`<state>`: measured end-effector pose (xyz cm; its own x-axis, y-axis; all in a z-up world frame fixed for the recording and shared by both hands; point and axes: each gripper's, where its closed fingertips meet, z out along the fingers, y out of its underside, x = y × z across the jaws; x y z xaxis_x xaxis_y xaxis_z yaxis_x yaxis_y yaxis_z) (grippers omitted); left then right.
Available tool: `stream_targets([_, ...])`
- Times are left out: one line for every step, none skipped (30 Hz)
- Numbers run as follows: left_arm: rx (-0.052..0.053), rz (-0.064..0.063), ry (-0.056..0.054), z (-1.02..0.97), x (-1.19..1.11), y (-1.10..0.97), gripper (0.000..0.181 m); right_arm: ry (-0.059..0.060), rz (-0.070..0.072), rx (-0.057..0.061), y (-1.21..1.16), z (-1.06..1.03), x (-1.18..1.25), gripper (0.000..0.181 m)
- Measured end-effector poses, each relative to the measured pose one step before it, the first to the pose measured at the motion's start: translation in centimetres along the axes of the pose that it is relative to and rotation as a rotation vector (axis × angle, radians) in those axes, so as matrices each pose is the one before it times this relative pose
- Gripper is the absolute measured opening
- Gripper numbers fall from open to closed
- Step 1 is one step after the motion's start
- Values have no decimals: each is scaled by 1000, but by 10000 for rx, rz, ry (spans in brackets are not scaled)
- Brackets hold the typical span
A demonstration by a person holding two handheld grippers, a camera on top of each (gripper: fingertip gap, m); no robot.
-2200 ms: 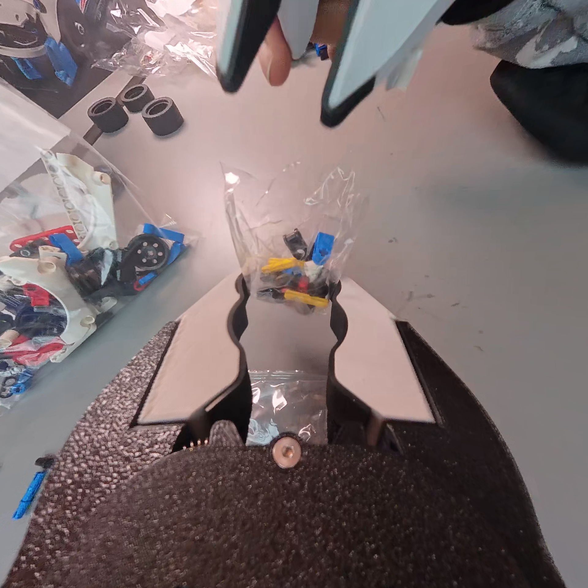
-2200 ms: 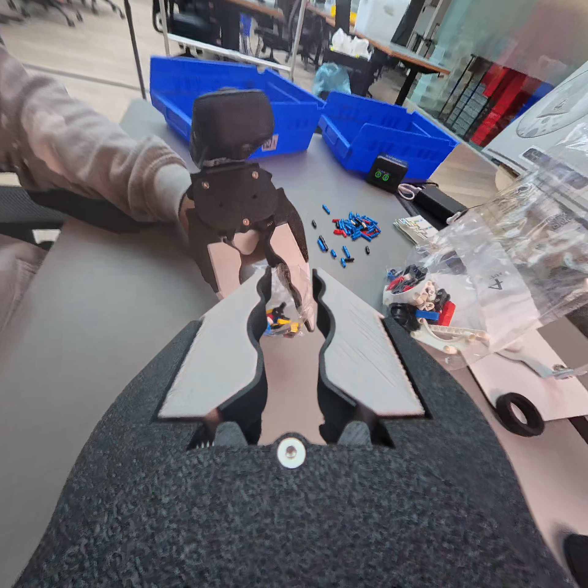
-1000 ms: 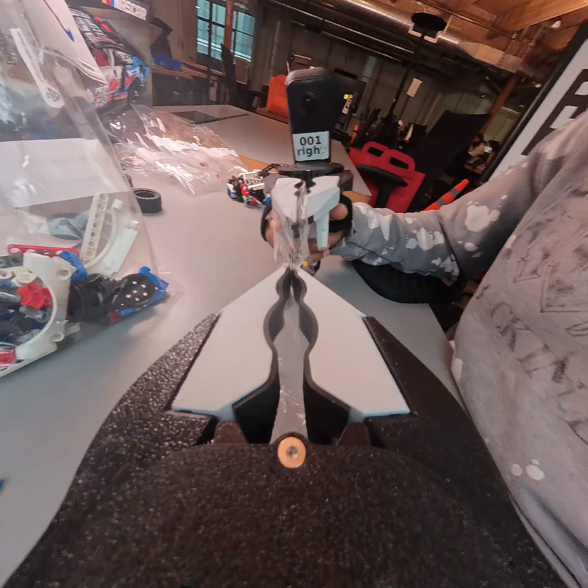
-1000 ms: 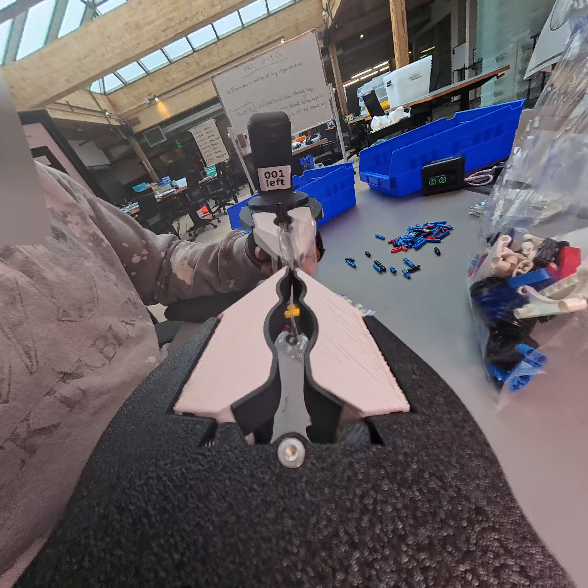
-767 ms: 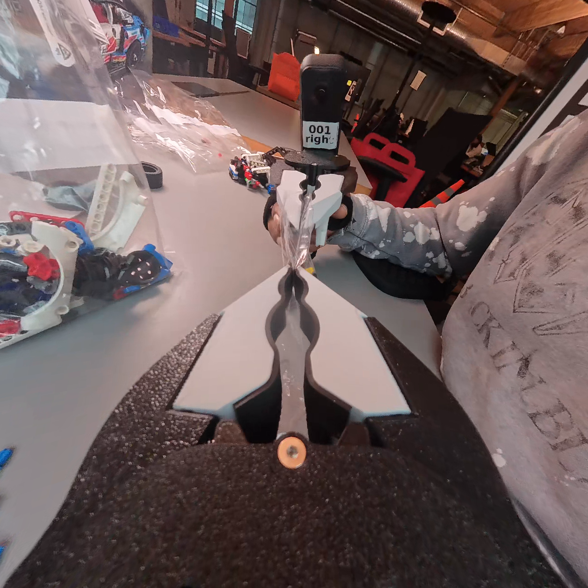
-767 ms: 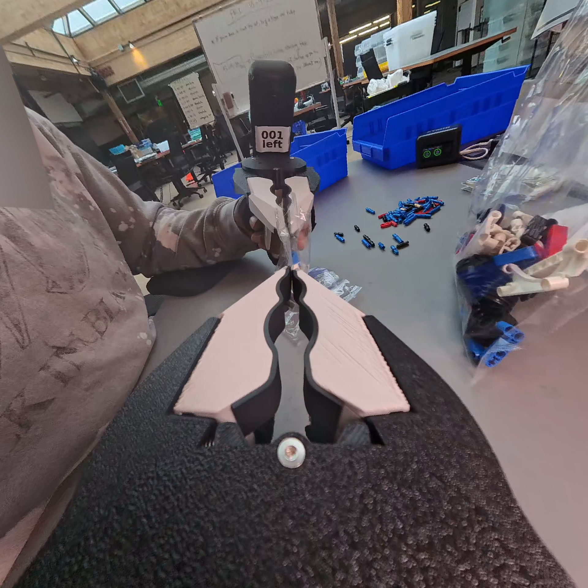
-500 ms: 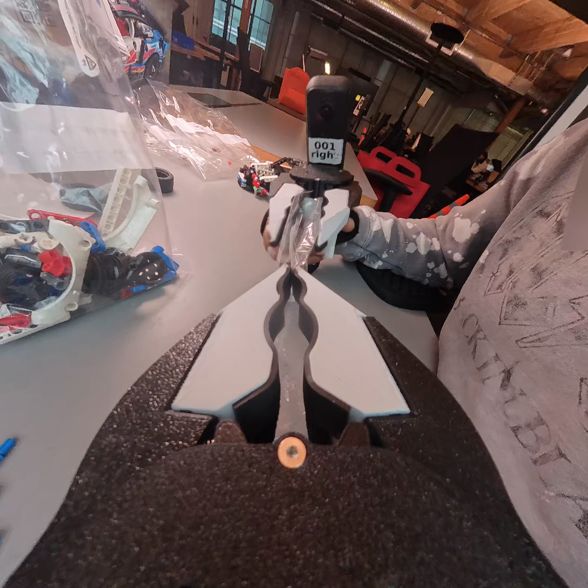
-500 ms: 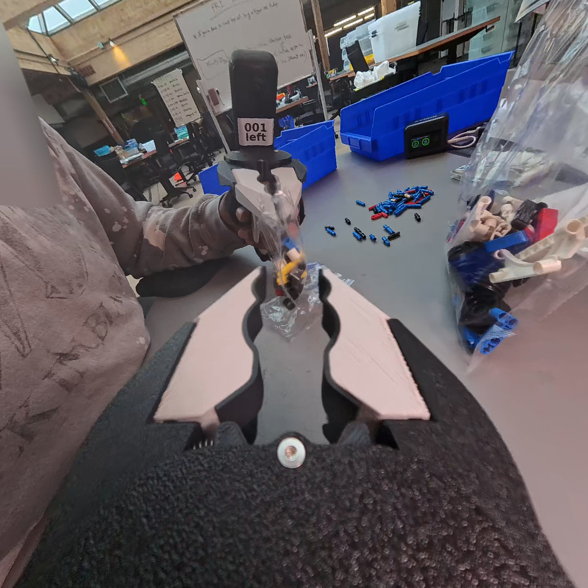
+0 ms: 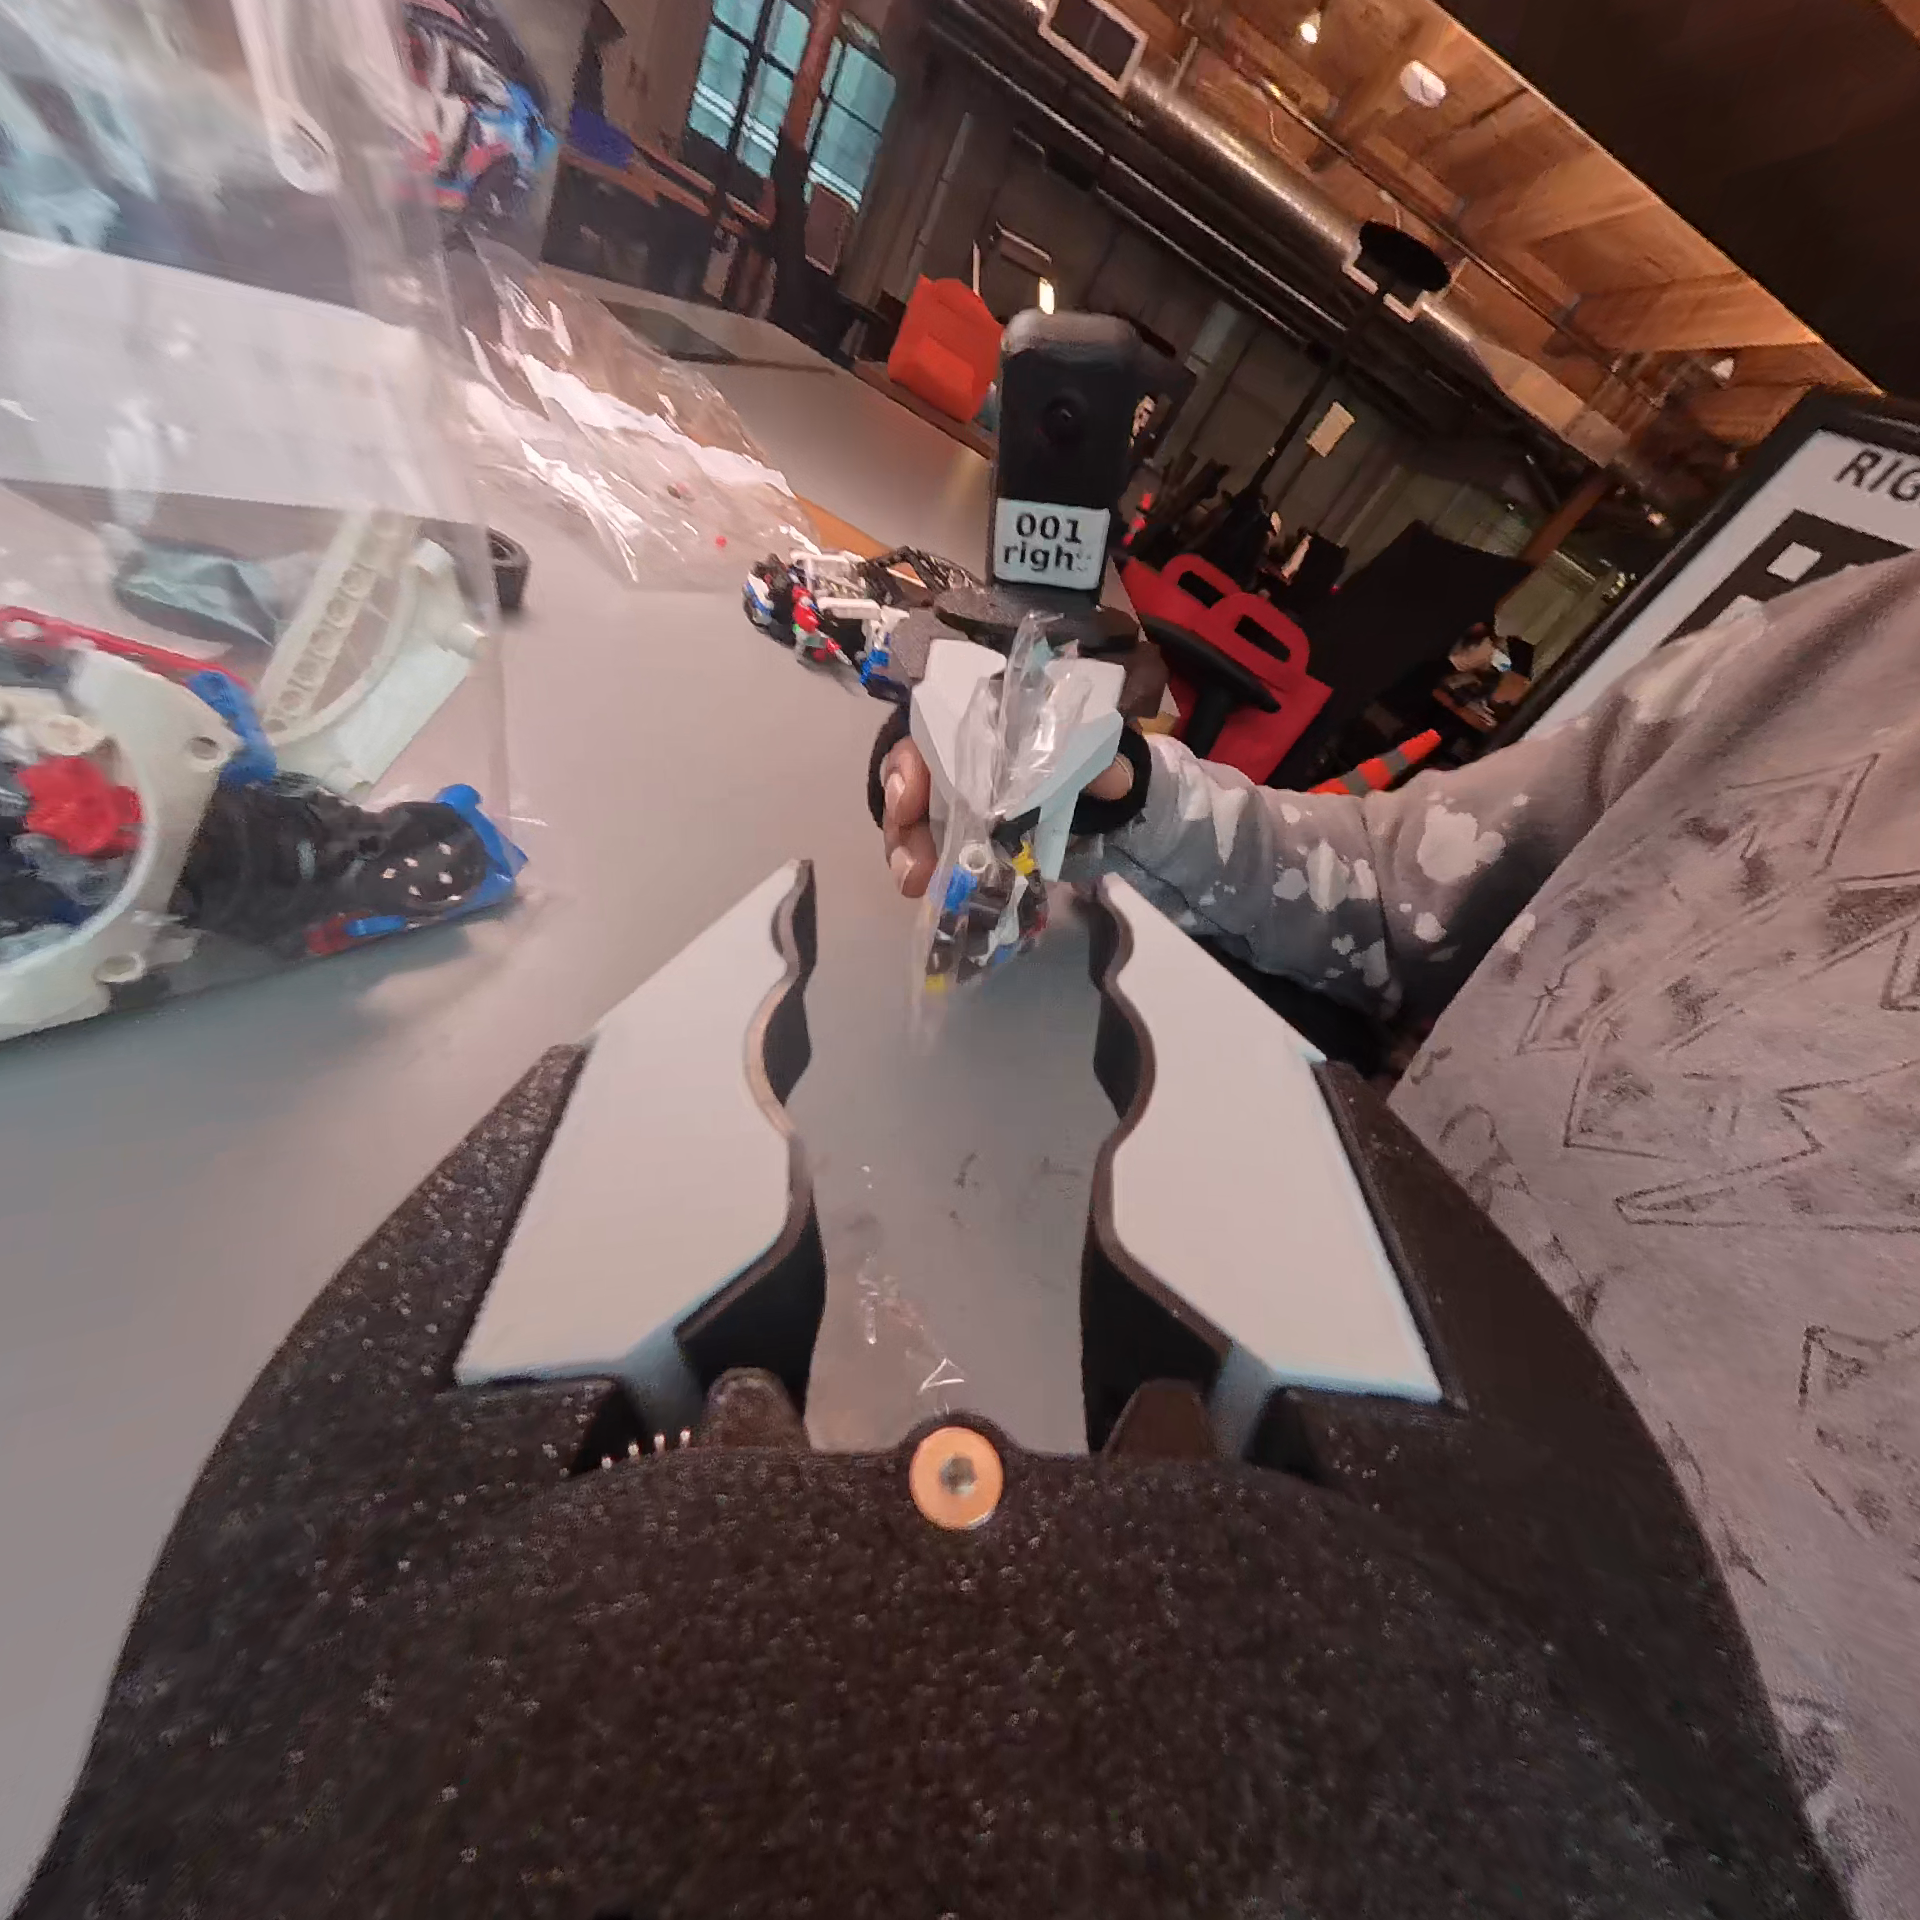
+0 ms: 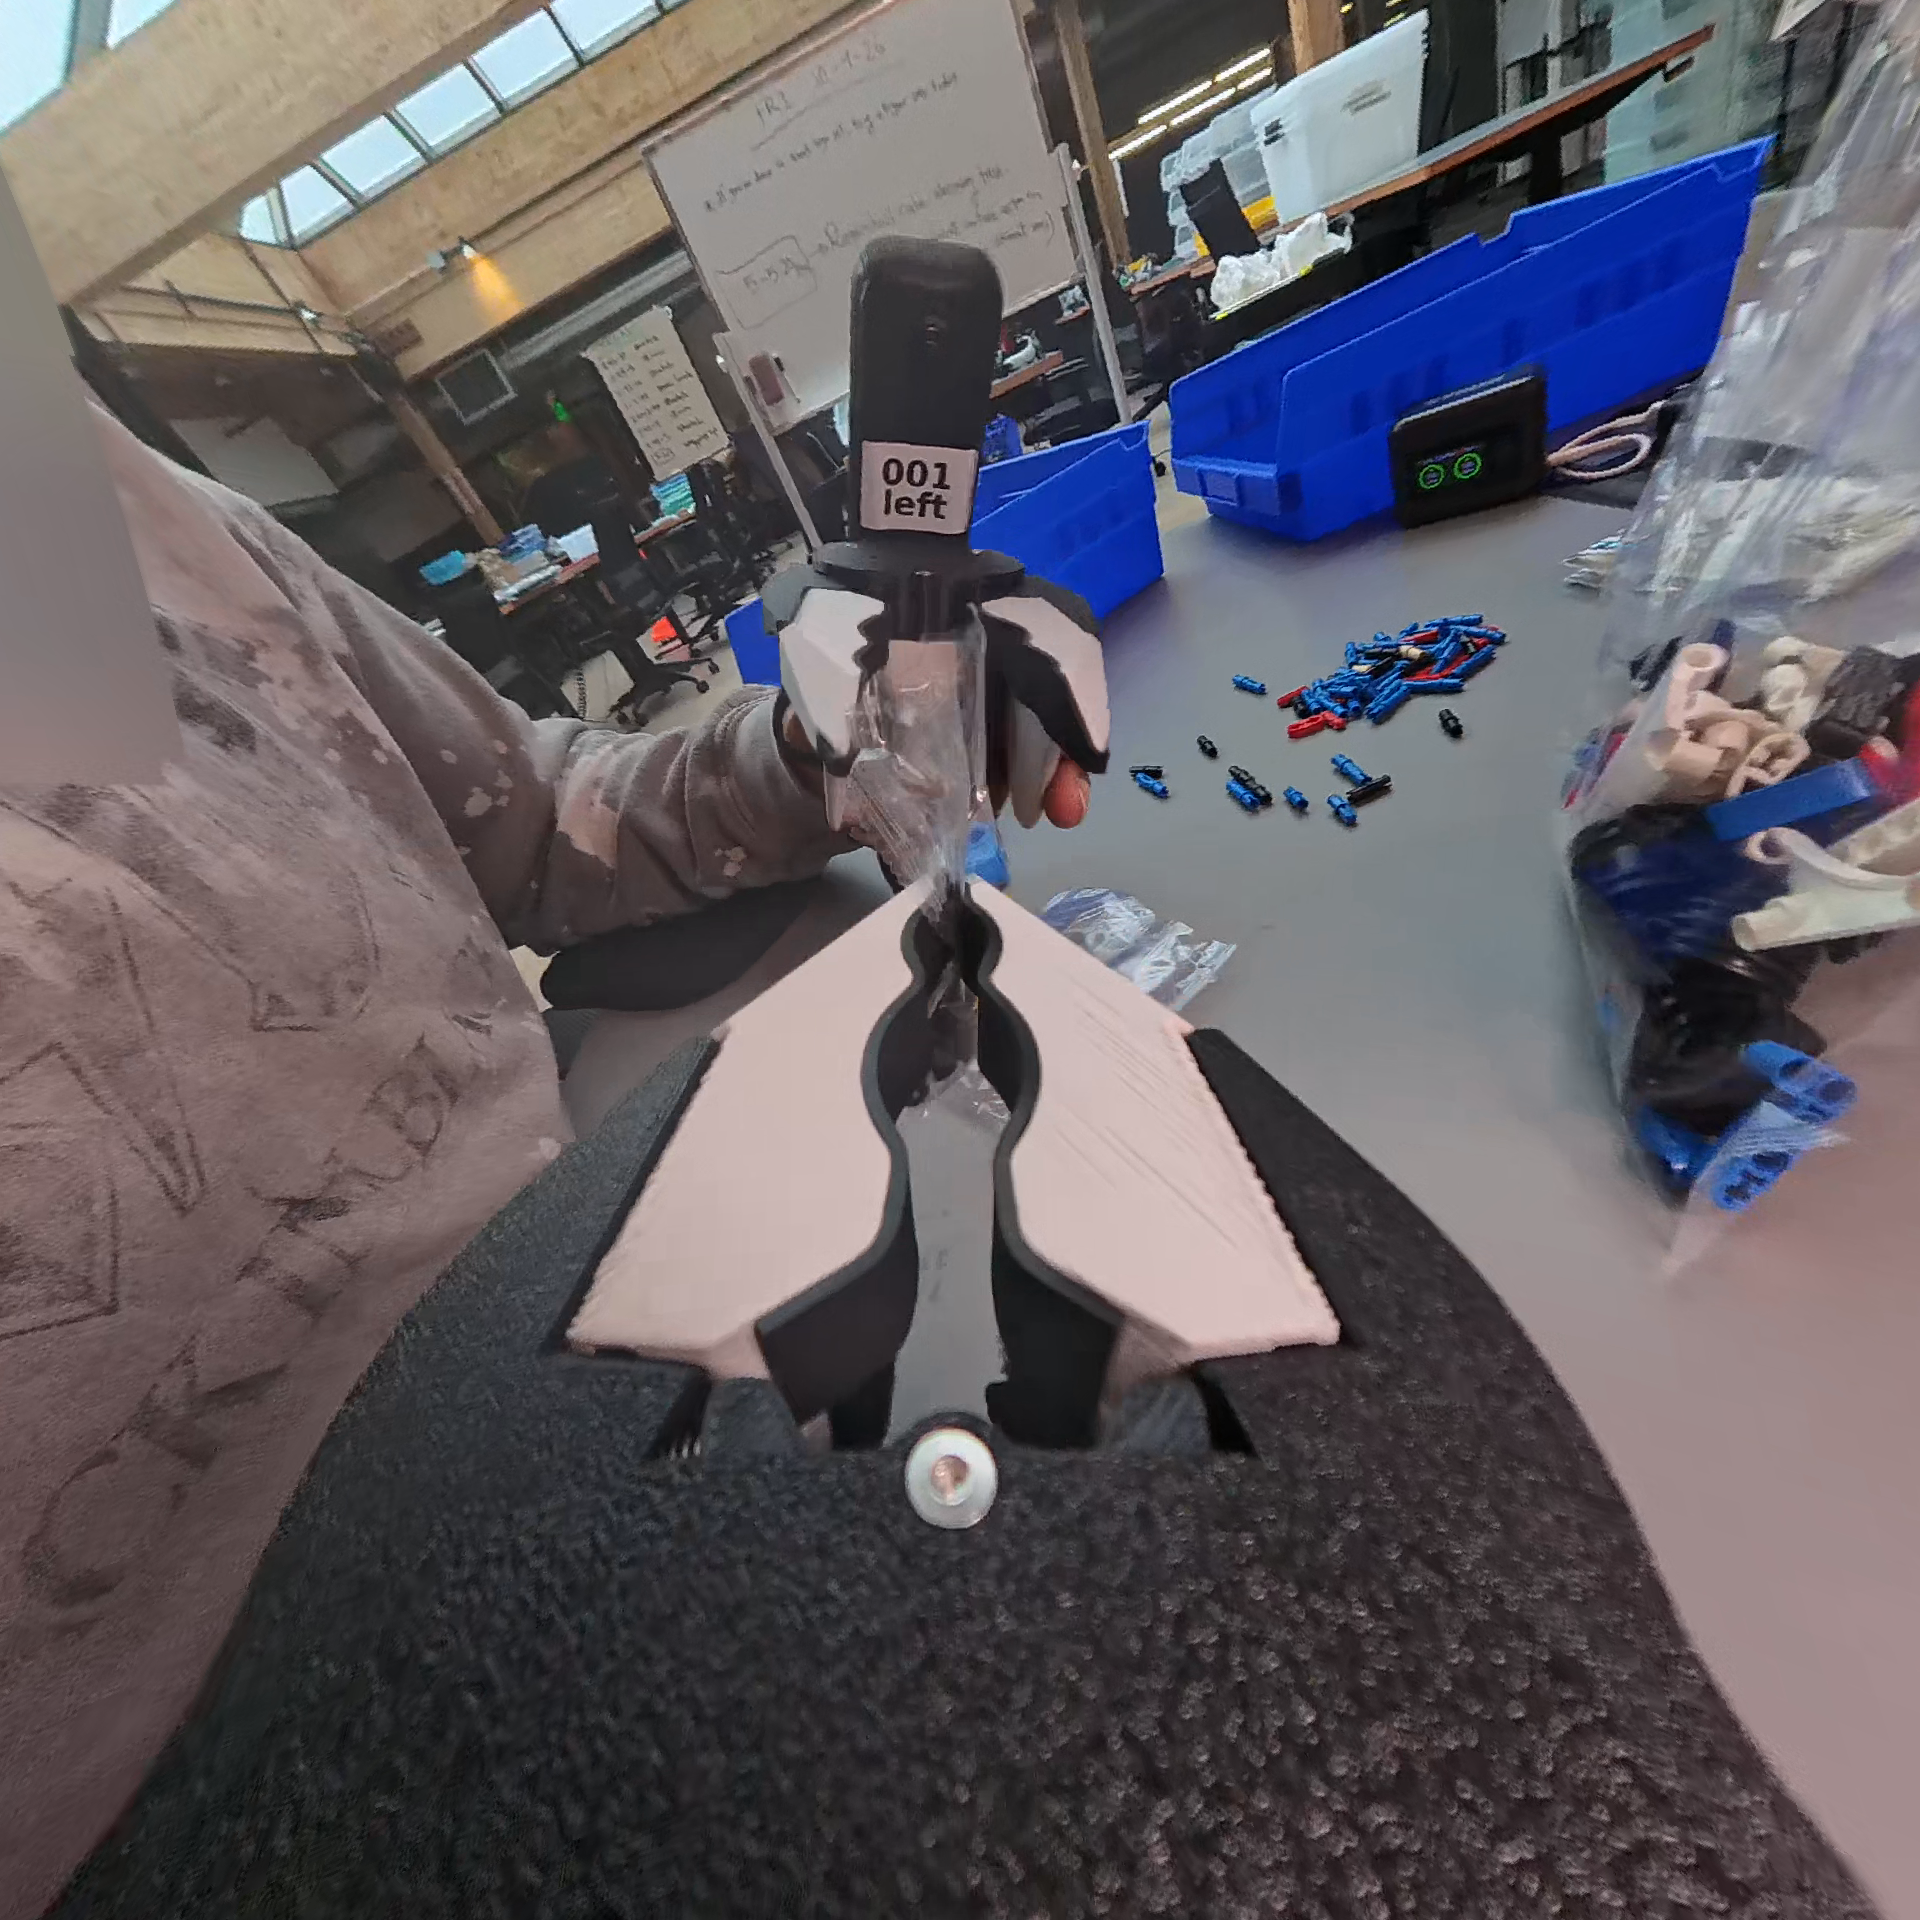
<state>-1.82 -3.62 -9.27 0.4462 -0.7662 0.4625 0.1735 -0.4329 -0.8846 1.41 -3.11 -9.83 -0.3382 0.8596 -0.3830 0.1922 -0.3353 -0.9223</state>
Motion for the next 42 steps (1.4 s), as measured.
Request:
stream_targets([-295,42,188,428,438,541,55,-351,-3,-185,329,297,-692,0])
stream_targets([-200,189,86,442,366,448,54,-352,-56,-318,548,393,-741,0])
stream_targets([-146,253,72,329,387,312,42,-269,-155,-401,708,396,-648,0])
stream_targets([-139,253,310,142,722,212,19,-33,-238,-368,639,267,-260,0])
stream_targets([-166,224,434,17,871,221,5,118,-224,-100,174,44,31,0])
stream_targets([-193,189,221,-44,517,219,0,124,-65,23,-74,-177,178,0])
stream_targets([-245,161,-36,-95,92,216,0,136,4,45,-156,-243,302,0])
stream_targets([-248,145,-169,-92,-148,188,0,113,-20,64,-144,-199,258,0])
stream_targets([-158,16,-178,-87,-230,96,0,98,-67,29,-49,-77,189,0])
stream_targets([-82,-120,-95,-77,-195,65,0,112,-85,17,-6,-6,166,0])
stream_targets([-37,-161,-36,-77,-175,92,0,88,-67,-9,53,42,113,0])
stream_targets([-30,-148,-18,-42,-174,111,0,79,-72,-22,92,40,100,0])
stream_targets([-68,-72,-72,6,-218,191,0,109,-40,-61,148,20,180,0])
stream_targets([-68,69,-106,56,-178,166,0,90,16,-50,52,-30,169,0])
stream_targets([-6,154,-109,97,-111,75,0,123,-87,-48,54,-58,142,1])
stream_targets([-44,113,-100,131,-84,116,0,95,-106,-79,105,-30,52,7])
stream_targets([-117,79,-141,135,-171,214,0,96,-68,-72,82,65,41,18])
stream_targets([-161,121,-163,173,-208,291,0,70,-63,-84,100,159,-8,28])
stream_targets([-125,114,-30,168,13,254,0,89,-100,-74,76,187,8,29])
stream_targets([-41,67,46,150,141,87,0,134,-140,-3,-36,123,60,25])
stream_targets([2,48,4,78,79,-35,0,150,-103,23,-54,19,129,14])
stream_targets([3,45,-61,-3,-52,-48,0,43,-62,-60,63,-60,73,4])
stream_targets([-22,16,-120,-48,-205,32,0,-146,-79,19,-20,-162,-181,0])
stream_targets([49,-74,-9,-80,-92,-74,0,-87,27,50,-81,-119,-62,0])
stream_targets([60,-179,70,-86,-18,-101,0,-112,117,67,-112,-80,-63,0])
stream_targets([11,-216,45,-98,-89,-34,0,-57,186,11,0,-80,94,0])
stream_targets([-5,-218,-24,-104,-229,31,0,41,175,22,19,-141,269,0])
stream_targets([36,-296,35,-119,-215,19,0,-24,184,31,-9,-148,179,0])
stream_targets([72,-418,142,-104,-98,-8,0,-29,202,-1,-3,-80,125,0])
stream_targets([50,-432,149,-78,-68,-3,0,-47,174,-38,22,20,-9,0])
stream_targets([36,-307,51,-68,-140,-21,0,-6,172,0,-15,68,8,0])
stream_targets([65,-137,-20,-89,-138,-76,0,-66,245,60,-107,74,-64,0])
stream_targets([99,-35,57,-97,55,-144,0,-209,422,91,-198,19,-190,0])
stream_targets([152,-36,183,-107,281,-241,0,-328,511,166,-310,-42,-289,0])
stream_targets([217,-60,240,-112,365,-347,2,-366,504,224,-345,-81,-321,0])
stream_targets([225,-57,168,-76,259,-387,9,-342,384,193,-262,-68,-342,0])
stream_targets([140,32,55,-19,112,-260,20,-339,192,139,-162,-17,-443,0])
stream_targets([29,143,-10,78,72,-65,25,-263,41,59,-52,39,-429,0])
stream_targets([-45,218,-2,145,151,89,27,-130,-56,41,-35,76,-273,0])
stream_targets([-113,244,94,211,354,198,28,-124,-70,78,-101,36,-270,0])
stream_targets([-166,210,196,229,520,253,28,-171,-24,130,-219,-32,-332,0])
stream_targets([-210,161,169,250,475,308,28,-125,-22,213,-385,-101,-256,0])
